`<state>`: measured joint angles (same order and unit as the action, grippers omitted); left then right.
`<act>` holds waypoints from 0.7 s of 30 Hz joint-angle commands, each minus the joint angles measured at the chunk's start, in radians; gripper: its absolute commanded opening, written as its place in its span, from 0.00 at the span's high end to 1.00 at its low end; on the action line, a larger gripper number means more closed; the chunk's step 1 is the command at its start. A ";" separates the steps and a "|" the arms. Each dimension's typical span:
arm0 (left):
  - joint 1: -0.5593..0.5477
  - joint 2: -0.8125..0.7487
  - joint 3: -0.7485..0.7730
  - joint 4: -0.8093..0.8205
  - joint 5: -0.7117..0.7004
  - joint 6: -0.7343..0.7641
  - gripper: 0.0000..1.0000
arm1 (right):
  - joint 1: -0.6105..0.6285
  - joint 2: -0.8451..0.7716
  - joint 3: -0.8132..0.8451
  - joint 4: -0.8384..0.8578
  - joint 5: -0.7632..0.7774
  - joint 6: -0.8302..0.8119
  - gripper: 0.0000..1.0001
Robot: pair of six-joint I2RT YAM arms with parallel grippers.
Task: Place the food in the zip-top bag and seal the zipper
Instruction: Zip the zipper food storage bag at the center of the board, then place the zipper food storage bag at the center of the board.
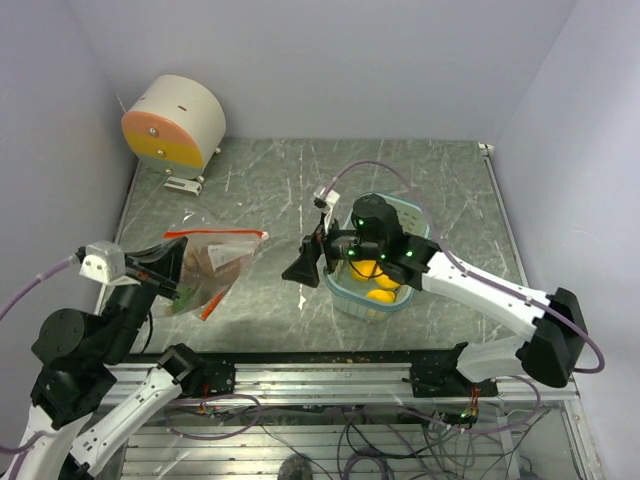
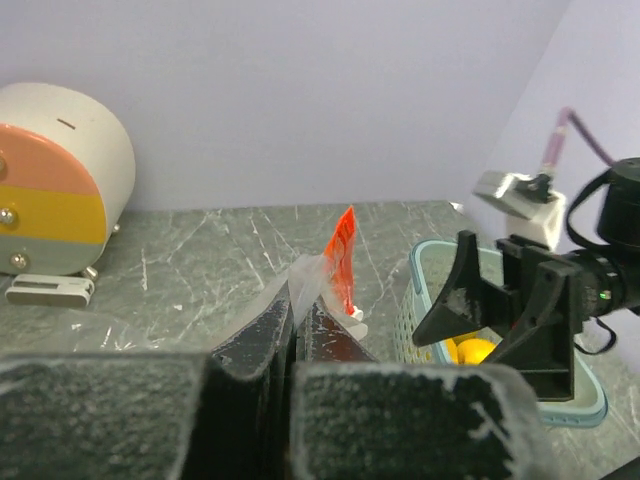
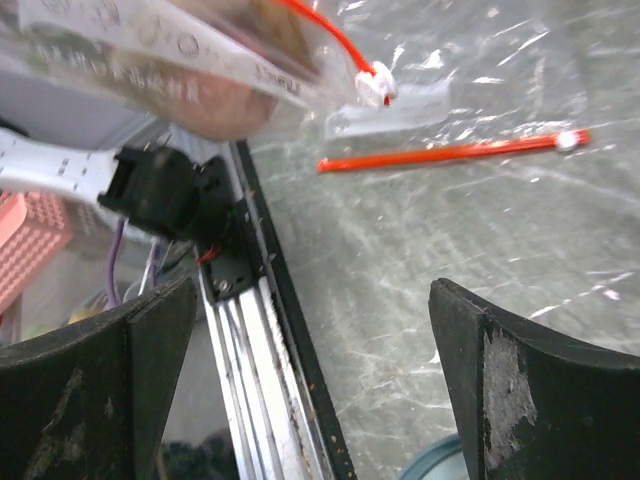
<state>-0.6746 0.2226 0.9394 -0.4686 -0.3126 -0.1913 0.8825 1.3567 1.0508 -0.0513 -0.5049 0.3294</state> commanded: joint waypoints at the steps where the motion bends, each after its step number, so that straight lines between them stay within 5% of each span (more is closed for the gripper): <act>1: 0.006 0.072 -0.017 0.115 -0.074 -0.087 0.93 | -0.007 -0.070 0.040 -0.034 0.228 0.036 0.00; 7: 0.006 0.258 -0.051 0.288 -0.163 -0.150 0.93 | -0.013 -0.113 0.030 -0.086 0.338 0.039 0.00; 14: 0.007 0.679 -0.041 0.655 -0.266 -0.081 0.92 | -0.028 -0.151 0.021 -0.136 0.420 0.020 0.00; 21: 0.073 1.057 0.077 0.872 -0.205 -0.059 0.76 | -0.045 -0.186 0.001 -0.157 0.463 0.004 0.00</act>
<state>-0.6502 1.1839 0.9440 0.1757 -0.5297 -0.2615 0.8509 1.2015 1.0672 -0.1970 -0.0868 0.3511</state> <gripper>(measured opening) 0.203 0.999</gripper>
